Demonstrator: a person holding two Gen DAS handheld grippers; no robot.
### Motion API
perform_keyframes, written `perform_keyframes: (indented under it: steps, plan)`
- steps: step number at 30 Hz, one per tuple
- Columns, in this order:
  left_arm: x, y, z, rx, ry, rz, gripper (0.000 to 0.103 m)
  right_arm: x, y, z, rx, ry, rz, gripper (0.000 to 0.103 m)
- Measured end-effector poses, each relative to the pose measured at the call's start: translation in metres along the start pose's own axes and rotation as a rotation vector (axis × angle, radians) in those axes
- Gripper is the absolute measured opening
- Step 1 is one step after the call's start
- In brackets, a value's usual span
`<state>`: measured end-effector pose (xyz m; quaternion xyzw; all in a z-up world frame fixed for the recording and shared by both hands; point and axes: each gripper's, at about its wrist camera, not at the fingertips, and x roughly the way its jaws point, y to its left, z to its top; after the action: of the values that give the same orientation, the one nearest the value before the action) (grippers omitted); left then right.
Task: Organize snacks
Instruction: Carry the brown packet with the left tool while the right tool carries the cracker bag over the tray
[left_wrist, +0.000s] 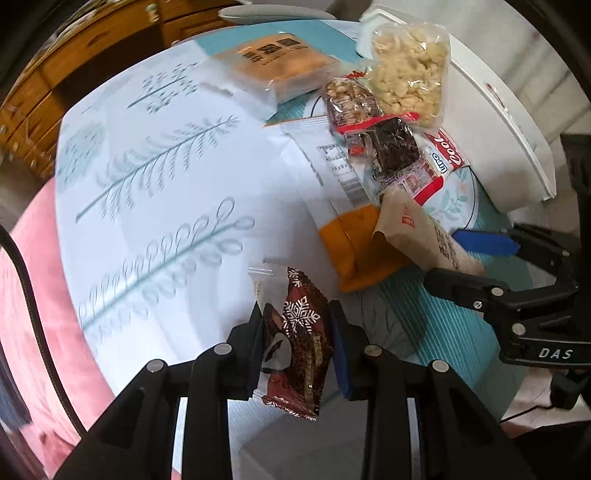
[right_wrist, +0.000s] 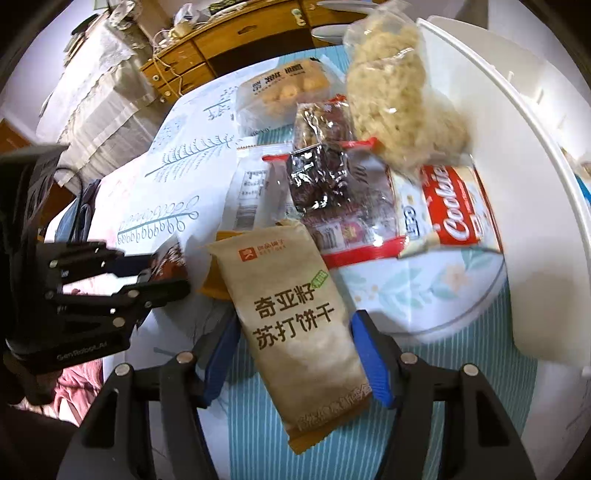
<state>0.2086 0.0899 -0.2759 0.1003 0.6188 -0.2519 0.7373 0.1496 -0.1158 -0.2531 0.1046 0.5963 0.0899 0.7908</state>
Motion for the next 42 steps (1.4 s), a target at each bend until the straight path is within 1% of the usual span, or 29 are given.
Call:
perform_keyframes:
  steps: [5,7,9,10,14,18,22,24,27,29,35,38,42]
  plan:
    - [-0.016,-0.003,-0.02,-0.064,-0.015,0.025,0.03,-0.005,0.001,-0.011,0.053,0.013,0.016,0.062]
    - [-0.025,-0.009,-0.031,-0.092,-0.031,0.041,0.03,-0.009,-0.001,-0.018,0.108,0.023,0.042,0.062]
    - [-0.031,-0.013,-0.038,-0.113,-0.046,0.059,0.03,-0.011,0.0,-0.022,0.134,0.023,0.052,0.062]
    - [-0.027,-0.012,-0.025,-0.124,-0.048,0.062,0.03,-0.014,0.0,-0.025,0.143,0.022,0.051,0.062]
    - [-0.037,-0.019,-0.038,-0.183,-0.038,0.046,0.03,-0.029,0.0,-0.034,0.157,0.012,0.05,0.062]
    - [-0.058,-0.042,-0.051,-0.206,-0.039,0.039,0.03,-0.048,-0.002,-0.043,0.17,-0.01,0.062,0.062]
    - [-0.076,-0.058,-0.057,-0.232,-0.045,0.018,0.03,-0.067,-0.008,-0.048,0.192,-0.038,0.109,0.062]
    - [-0.084,-0.065,-0.058,-0.231,-0.048,0.02,0.03,-0.072,-0.01,-0.045,0.199,-0.045,0.132,0.062]
    - [-0.094,-0.078,-0.058,-0.222,-0.061,0.019,0.03,-0.082,-0.014,-0.037,0.19,-0.053,0.161,0.062]
    - [-0.099,-0.088,-0.059,-0.219,-0.059,0.031,0.03,-0.089,-0.019,-0.033,0.17,-0.06,0.179,0.062]
    - [-0.107,-0.111,-0.056,-0.295,-0.073,0.044,0.03,-0.11,-0.035,-0.025,0.118,-0.066,0.231,0.062]
    - [-0.107,-0.126,-0.049,-0.328,-0.074,0.031,0.03,-0.119,-0.047,-0.02,0.079,-0.066,0.239,0.062]
    - [-0.105,-0.148,-0.039,-0.343,-0.066,0.004,0.03,-0.133,-0.062,-0.017,0.022,-0.077,0.238,0.062]
